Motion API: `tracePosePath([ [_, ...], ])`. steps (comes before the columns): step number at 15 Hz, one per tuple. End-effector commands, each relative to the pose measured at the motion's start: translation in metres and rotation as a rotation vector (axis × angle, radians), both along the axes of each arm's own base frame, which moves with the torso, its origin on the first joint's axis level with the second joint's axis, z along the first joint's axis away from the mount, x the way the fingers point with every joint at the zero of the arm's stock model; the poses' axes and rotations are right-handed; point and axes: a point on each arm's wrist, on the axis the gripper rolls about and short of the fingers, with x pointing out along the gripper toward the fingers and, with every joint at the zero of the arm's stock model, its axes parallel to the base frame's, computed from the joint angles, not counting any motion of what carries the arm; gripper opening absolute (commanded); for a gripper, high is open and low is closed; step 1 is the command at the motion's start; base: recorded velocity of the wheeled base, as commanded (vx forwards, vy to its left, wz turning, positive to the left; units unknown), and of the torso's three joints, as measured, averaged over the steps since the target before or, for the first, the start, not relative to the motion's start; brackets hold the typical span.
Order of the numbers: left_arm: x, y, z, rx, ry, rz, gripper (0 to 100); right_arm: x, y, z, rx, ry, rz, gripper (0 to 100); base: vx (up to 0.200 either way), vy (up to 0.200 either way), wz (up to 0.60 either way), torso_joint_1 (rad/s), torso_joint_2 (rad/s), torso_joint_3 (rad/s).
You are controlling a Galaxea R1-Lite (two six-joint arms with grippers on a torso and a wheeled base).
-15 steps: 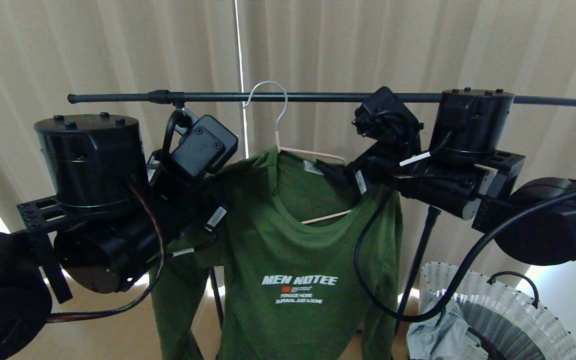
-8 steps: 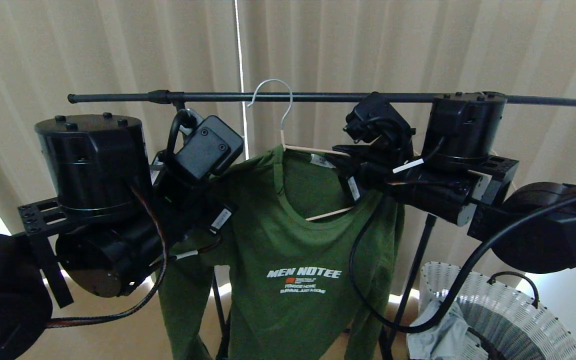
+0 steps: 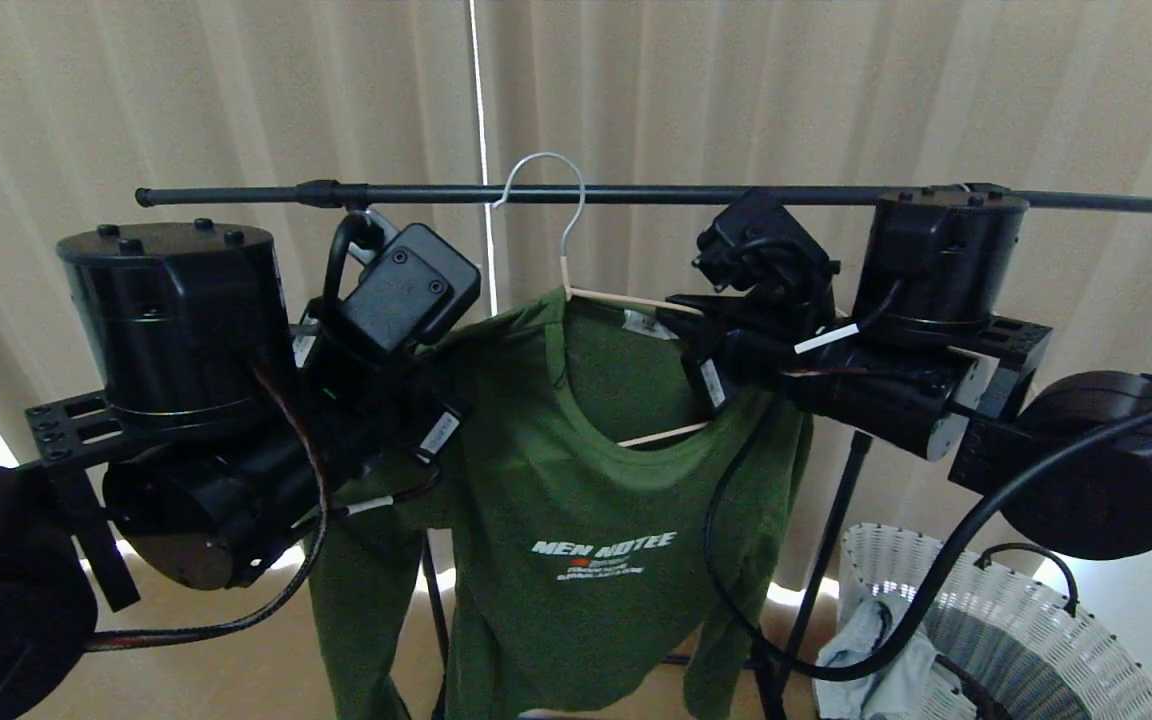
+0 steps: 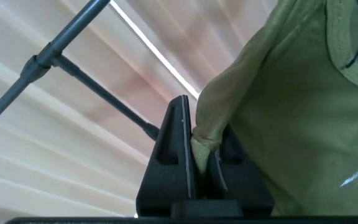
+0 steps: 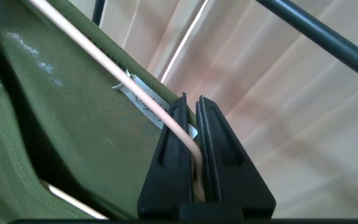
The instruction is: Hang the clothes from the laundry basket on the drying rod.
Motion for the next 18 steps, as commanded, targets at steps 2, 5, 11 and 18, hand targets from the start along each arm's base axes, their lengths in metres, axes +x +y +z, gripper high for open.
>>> tracePosePath([
  [2, 0.000, 0.000, 0.001, -0.009, 0.002, -0.022, 0, -0.010, -0.008, 0.007, 0.006, -0.010, -0.002, 0, 0.000, 0.000, 0.00, 0.000, 0.00, 0.000],
  [5, -0.001, 0.001, 0.000, -0.013, 0.006, -0.025, 100, -0.008, -0.025, 0.010, 0.009, -0.016, -0.057, 0, 0.000, 0.000, 0.00, 0.000, 0.00, 0.000],
  [11, -0.023, 0.020, -0.014, -0.098, 0.080, -0.067, 100, -0.007, -0.071, 0.017, 0.025, -0.039, -0.182, 0, 0.000, 0.000, 0.00, 0.000, 0.00, 0.000],
  [18, -0.020, 0.044, -0.034, -0.078, 0.144, -0.024, 100, -0.025, -0.082, 0.037, 0.109, -0.068, -0.181, 0, 0.000, 0.000, 0.00, 0.000, 0.00, 0.000],
])
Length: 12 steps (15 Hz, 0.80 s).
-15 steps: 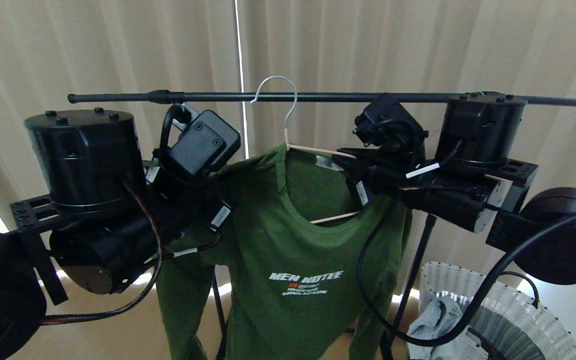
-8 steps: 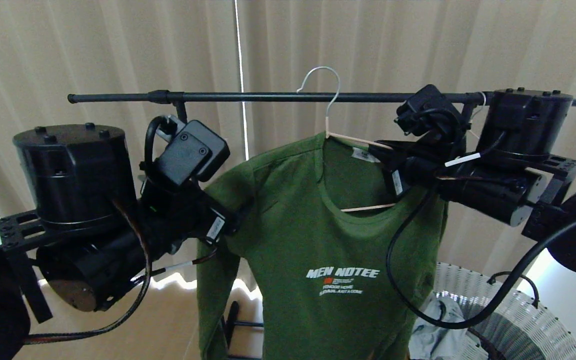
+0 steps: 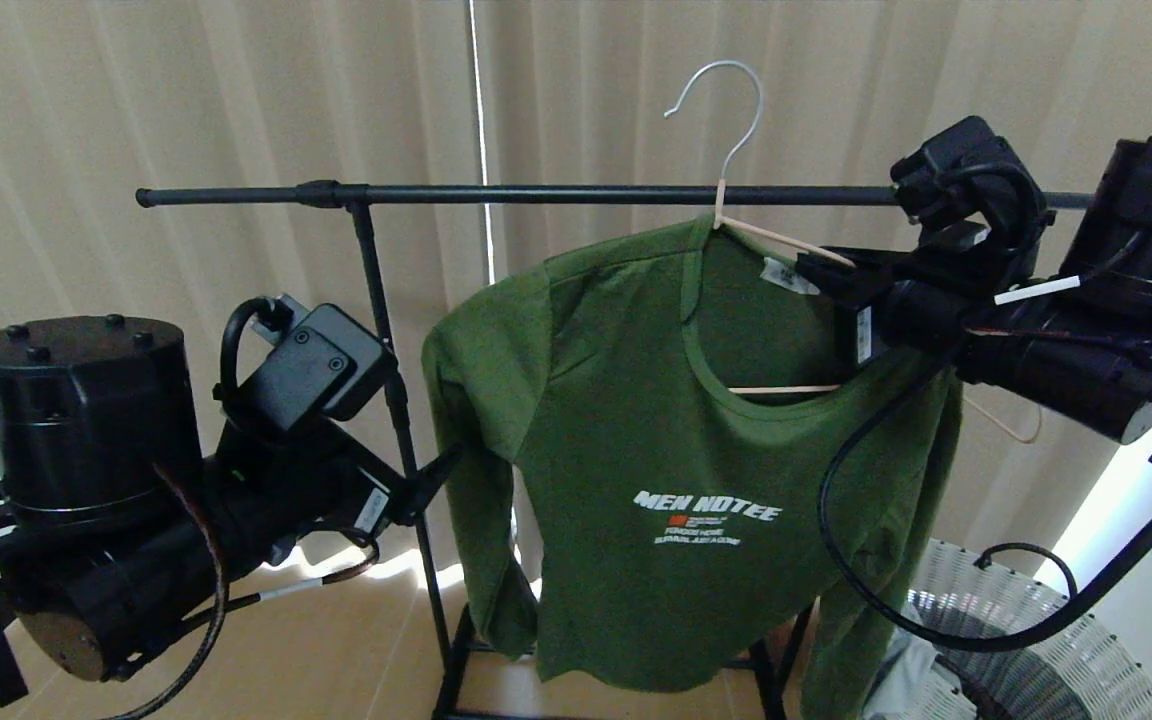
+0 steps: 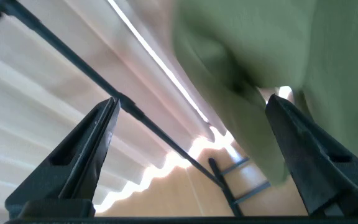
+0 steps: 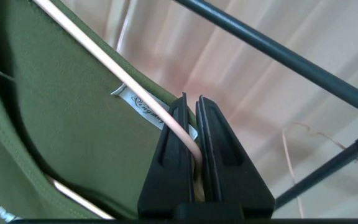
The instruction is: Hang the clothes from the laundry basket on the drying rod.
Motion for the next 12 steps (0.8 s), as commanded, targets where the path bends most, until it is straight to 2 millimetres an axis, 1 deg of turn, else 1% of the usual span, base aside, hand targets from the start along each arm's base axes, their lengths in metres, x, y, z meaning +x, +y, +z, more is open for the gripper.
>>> tracePosePath([
  [1, 0.002, 0.004, -0.002, 0.001, 0.006, 0.010, 100, -0.007, -0.003, 0.008, 0.020, -0.019, 0.004, 0, 0.000, 0.000, 0.00, 0.000, 0.00, 0.000],
  [4, 0.008, 0.003, 0.002, -0.044, 0.010, 0.013, 100, -0.012, -0.001, 0.008, 0.027, -0.020, 0.031, 0, 0.000, 0.000, 0.00, 0.000, 0.00, 0.000],
  [7, 0.010, 0.002, 0.002, -0.050, 0.012, 0.015, 100, -0.013, 0.001, 0.008, 0.026, -0.020, 0.060, 0, 0.000, 0.000, 0.00, 0.000, 0.00, 0.000],
  [8, 0.010, 0.002, 0.002, -0.049, 0.011, 0.016, 0, -0.013, 0.001, 0.008, 0.026, -0.020, 0.060, 0, 0.000, 0.000, 0.00, 0.000, 0.00, 0.000],
  [10, 0.011, 0.006, 0.000, -0.040, 0.015, 0.035, 0, -0.013, 0.001, 0.008, 0.025, -0.019, 0.059, 0, 0.000, 0.000, 0.00, 0.000, 0.00, 0.000],
  [12, 0.016, 0.022, -0.011, -0.008, 0.047, 0.100, 0, -0.012, 0.000, 0.008, 0.024, -0.021, 0.048, 0, 0.000, 0.000, 0.00, 0.000, 0.00, 0.000],
])
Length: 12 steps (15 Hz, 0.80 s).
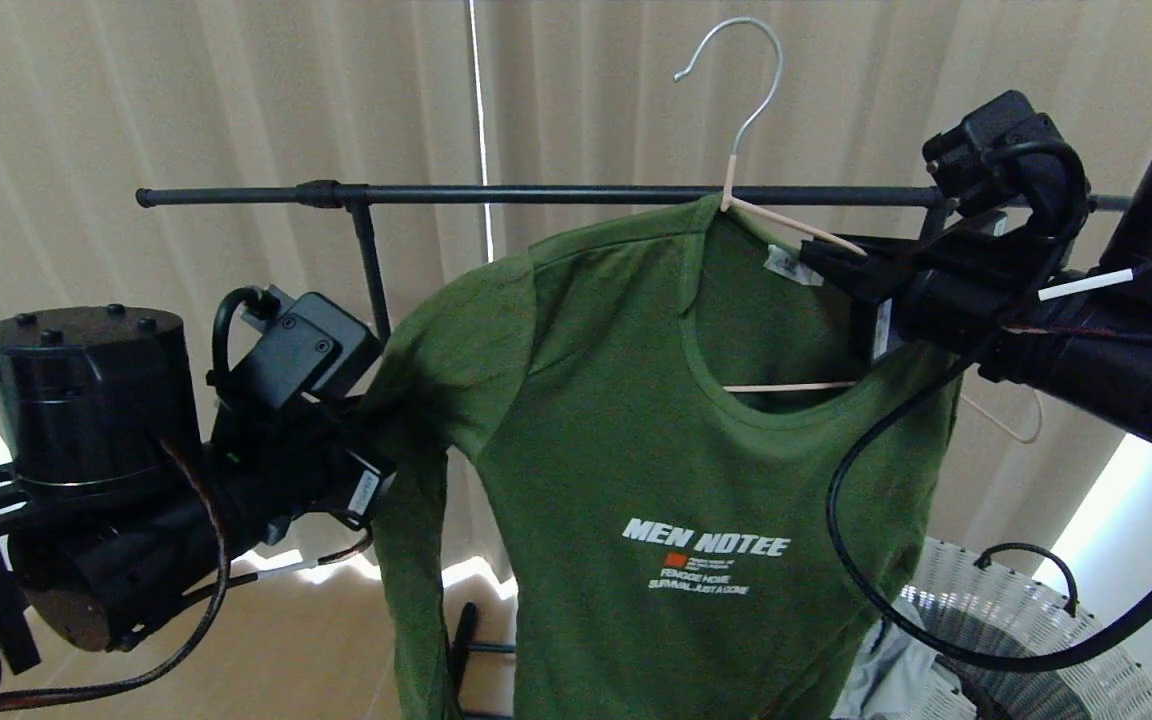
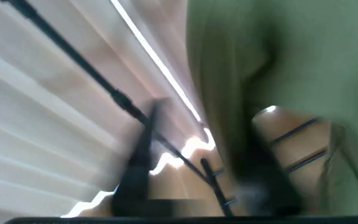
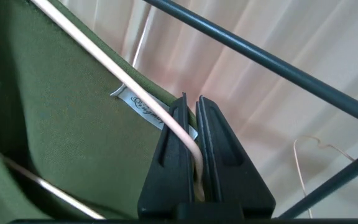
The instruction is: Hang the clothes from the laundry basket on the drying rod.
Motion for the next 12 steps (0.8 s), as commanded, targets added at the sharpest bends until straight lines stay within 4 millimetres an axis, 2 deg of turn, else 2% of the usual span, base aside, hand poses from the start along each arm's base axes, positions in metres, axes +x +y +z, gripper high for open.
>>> tracePosePath([
  [1, 0.004, 0.019, -0.012, 0.026, 0.040, 0.078, 0, 0.001, -0.001, 0.000, -0.002, 0.001, -0.012, 0, 0.000, 0.000, 0.00, 0.000, 0.00, 0.000],
  [4, 0.008, 0.035, -0.015, 0.029, 0.051, 0.144, 0, 0.006, -0.008, -0.002, -0.007, 0.004, -0.042, 0, 0.000, 0.000, 0.00, 0.000, 0.00, 0.000],
  [10, 0.007, 0.034, -0.015, 0.027, 0.052, 0.137, 0, 0.008, -0.009, -0.004, -0.010, 0.010, -0.045, 0, 0.000, 0.000, 0.00, 0.000, 0.00, 0.000],
  [11, 0.006, 0.034, -0.014, 0.023, 0.048, 0.137, 100, 0.008, -0.009, -0.004, -0.011, 0.013, -0.045, 0, 0.000, 0.000, 0.00, 0.000, 0.00, 0.000],
  [12, 0.006, 0.034, -0.014, 0.019, 0.045, 0.138, 100, 0.008, -0.009, -0.005, -0.012, 0.016, -0.047, 0, 0.000, 0.000, 0.00, 0.000, 0.00, 0.000],
])
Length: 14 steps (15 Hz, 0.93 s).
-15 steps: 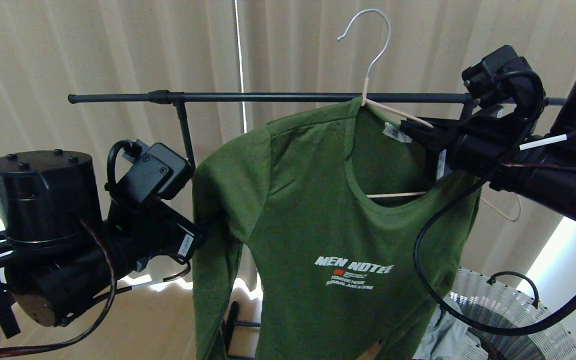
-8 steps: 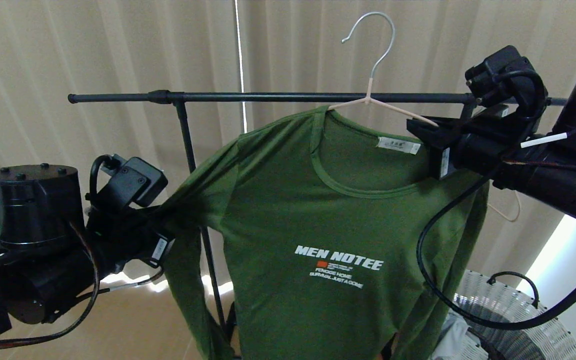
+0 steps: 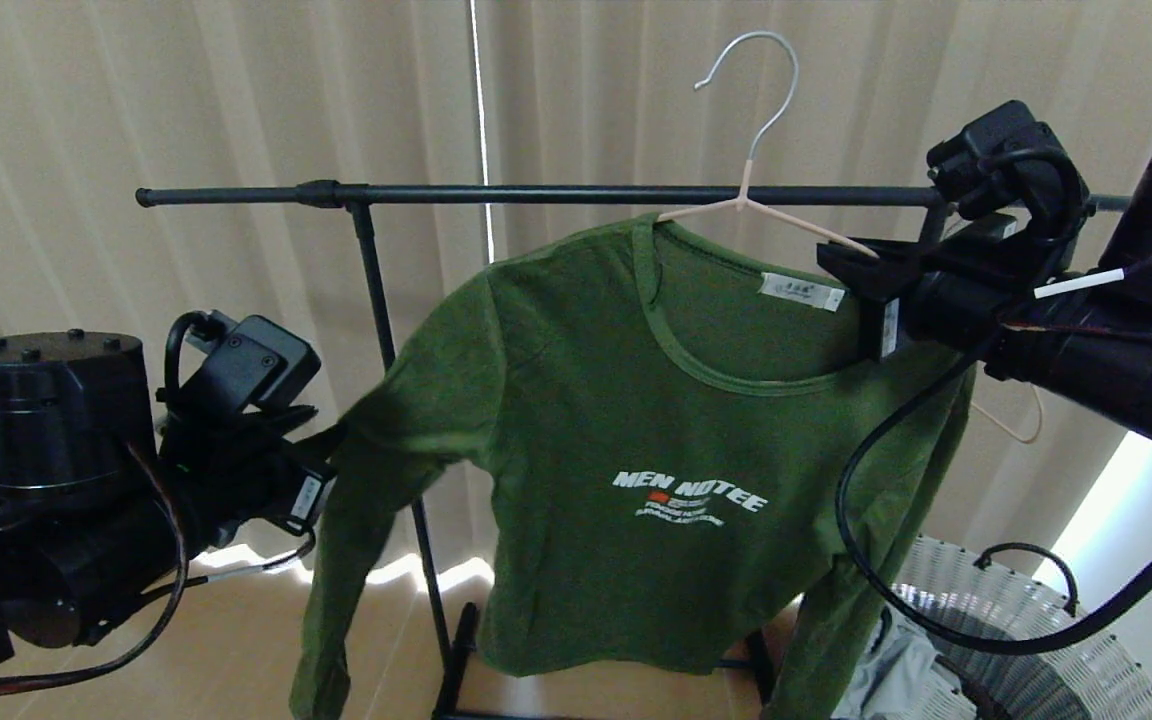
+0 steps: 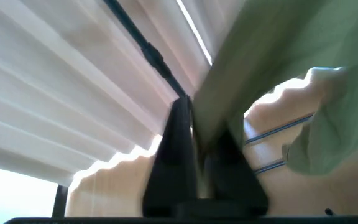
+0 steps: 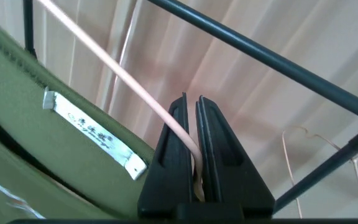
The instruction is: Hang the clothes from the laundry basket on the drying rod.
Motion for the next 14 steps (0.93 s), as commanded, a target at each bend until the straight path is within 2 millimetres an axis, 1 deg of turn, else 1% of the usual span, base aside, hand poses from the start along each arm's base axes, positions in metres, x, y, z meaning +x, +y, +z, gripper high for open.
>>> tracePosePath([
  [1, -0.002, 0.001, 0.003, -0.012, -0.011, -0.001, 100, 0.001, -0.001, -0.006, -0.011, 0.020, -0.010, 0, 0.000, 0.000, 0.00, 0.000, 0.00, 0.000],
  [3, -0.010, 0.003, 0.007, -0.080, -0.015, -0.022, 100, 0.004, -0.009, -0.013, -0.023, 0.044, -0.045, 0, 0.000, 0.000, 0.00, 0.000, 0.00, 0.000],
  [5, -0.026, 0.007, 0.015, -0.140, -0.041, -0.103, 100, 0.008, -0.018, -0.022, -0.038, 0.075, -0.104, 0, 0.000, 0.000, 0.00, 0.000, 0.00, 0.000],
  [6, -0.035, 0.010, 0.016, -0.158, -0.047, -0.136, 100, 0.008, -0.023, -0.030, -0.049, 0.100, -0.133, 0, 0.000, 0.000, 0.00, 0.000, 0.00, 0.000],
  [7, -0.040, 0.012, 0.015, -0.175, -0.043, -0.151, 100, 0.007, -0.025, -0.035, -0.056, 0.116, -0.150, 0, 0.000, 0.000, 0.00, 0.000, 0.00, 0.000],
  [8, -0.051, 0.015, 0.014, -0.248, -0.028, -0.185, 100, 0.006, -0.033, -0.045, -0.072, 0.150, -0.194, 0, 0.000, 0.000, 0.00, 0.000, 0.00, 0.000],
  [9, -0.056, 0.016, 0.013, -0.289, -0.019, -0.193, 100, 0.005, -0.038, -0.049, -0.079, 0.162, -0.218, 0, 0.000, 0.000, 0.00, 0.000, 0.00, 0.000],
  [11, -0.063, 0.020, 0.010, -0.373, 0.000, -0.179, 100, 0.006, -0.051, -0.049, -0.093, 0.169, -0.281, 0, 0.000, 0.000, 0.00, 0.000, 0.00, 0.000],
  [14, -0.064, 0.020, 0.010, -0.383, -0.046, -0.188, 100, 0.000, -0.061, -0.046, -0.118, 0.211, -0.334, 0, 0.000, 0.000, 0.00, 0.000, 0.00, 0.000],
])
